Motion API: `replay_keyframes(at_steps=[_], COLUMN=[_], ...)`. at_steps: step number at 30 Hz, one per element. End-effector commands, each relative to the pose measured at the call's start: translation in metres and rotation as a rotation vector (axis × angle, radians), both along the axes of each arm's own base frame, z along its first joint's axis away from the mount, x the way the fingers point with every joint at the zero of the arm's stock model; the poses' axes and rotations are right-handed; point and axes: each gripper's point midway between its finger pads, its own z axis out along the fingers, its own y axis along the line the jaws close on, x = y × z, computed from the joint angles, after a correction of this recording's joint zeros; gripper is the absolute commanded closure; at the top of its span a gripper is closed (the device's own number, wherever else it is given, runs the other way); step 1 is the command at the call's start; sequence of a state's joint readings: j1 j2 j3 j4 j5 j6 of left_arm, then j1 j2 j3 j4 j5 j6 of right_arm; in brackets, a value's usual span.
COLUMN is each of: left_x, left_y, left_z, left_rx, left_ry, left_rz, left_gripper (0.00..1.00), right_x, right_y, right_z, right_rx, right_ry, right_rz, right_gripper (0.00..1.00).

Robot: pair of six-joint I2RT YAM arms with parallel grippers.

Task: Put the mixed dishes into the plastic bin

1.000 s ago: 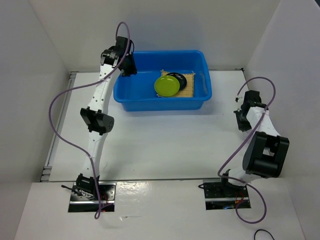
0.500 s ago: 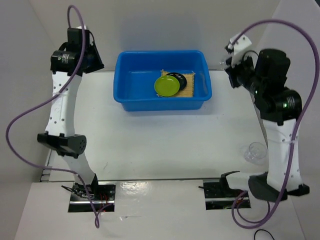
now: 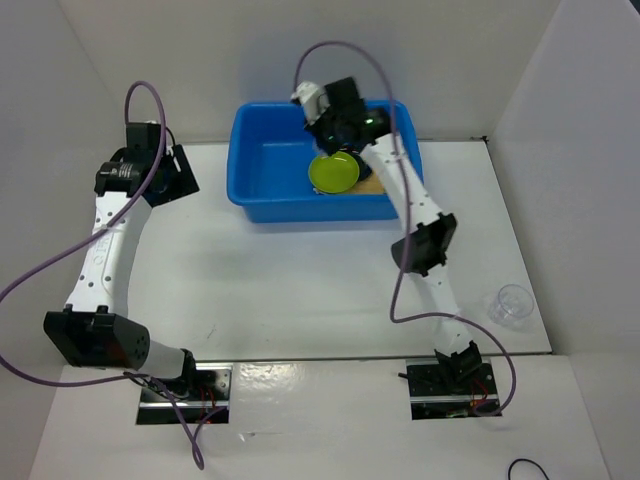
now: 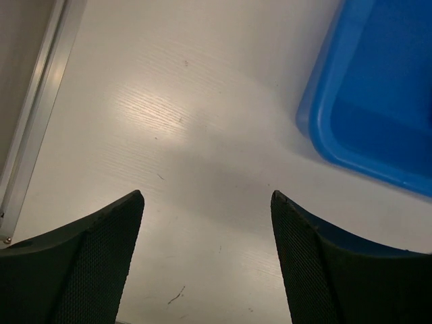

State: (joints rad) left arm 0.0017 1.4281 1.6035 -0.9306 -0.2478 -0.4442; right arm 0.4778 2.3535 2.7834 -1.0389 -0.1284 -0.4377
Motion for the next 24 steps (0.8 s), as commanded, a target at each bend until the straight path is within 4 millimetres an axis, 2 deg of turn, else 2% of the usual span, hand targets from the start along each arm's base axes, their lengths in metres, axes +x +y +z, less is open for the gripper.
replay_keyframes(at_steps=[1,2,4,5,7,9,12,13,14,16,19,21,24], left_x=[0.002,0.002,0.003,0.002,0.004,0.003,0.004,0.005,0.004,0.004,0.003,0.002,0.003], left_y=[0.016,0.018,0.018,0.02,0.023,0.023,0.025,0.025,0.025,0.025,0.028,0.028,0.028], left_z=[0.019,0.019,0.017,0.014,0.004,0.0,-0.006,-0.004,-0.01,-0.013,-0.02,-0.023,-0.026], left_rx=[0.055,0.061,0.061,0.068,0.069,0.069,0.077,0.077,0.077,0.077,0.077,0.071,0.071], left_ry=[-0.095,-0.095,-0.096,-0.087,-0.059,-0.048,-0.044,-0.053,-0.038,-0.036,-0.025,-0.018,-0.017], left_rz=[0.057,0.064,0.064,0.07,0.078,0.078,0.085,0.086,0.085,0.085,0.094,0.1,0.1], left_gripper=[0.16,0.11,0.08,0.08,0.07,0.06,0.04,0.03,0.03,0.03,0.02,0.02,0.02], right_x=[-0.01,-0.01,-0.013,-0.01,-0.015,-0.012,-0.014,-0.013,-0.013,-0.01,-0.01,-0.015,-0.017], right_y=[0.046,0.054,0.076,0.085,0.1,0.106,0.113,0.114,0.114,0.113,0.113,0.119,0.119], right_z=[0.016,0.014,-0.004,-0.026,-0.047,-0.079,-0.095,-0.103,-0.104,-0.117,-0.117,-0.117,-0.112], right_rx=[-0.009,-0.012,-0.04,-0.074,-0.117,-0.165,-0.184,-0.198,-0.198,-0.225,-0.231,-0.23,-0.224], right_ry=[-0.101,-0.115,-0.114,-0.104,-0.101,-0.069,-0.058,-0.051,-0.051,-0.041,-0.046,-0.049,-0.047], right_rz=[0.042,0.06,0.099,0.112,0.133,0.143,0.163,0.17,0.17,0.171,0.178,0.202,0.209], right_gripper=[1.0,1.0,1.0,1.0,0.99,0.99,0.99,0.94,0.91,0.88,0.8,0.8,0.71])
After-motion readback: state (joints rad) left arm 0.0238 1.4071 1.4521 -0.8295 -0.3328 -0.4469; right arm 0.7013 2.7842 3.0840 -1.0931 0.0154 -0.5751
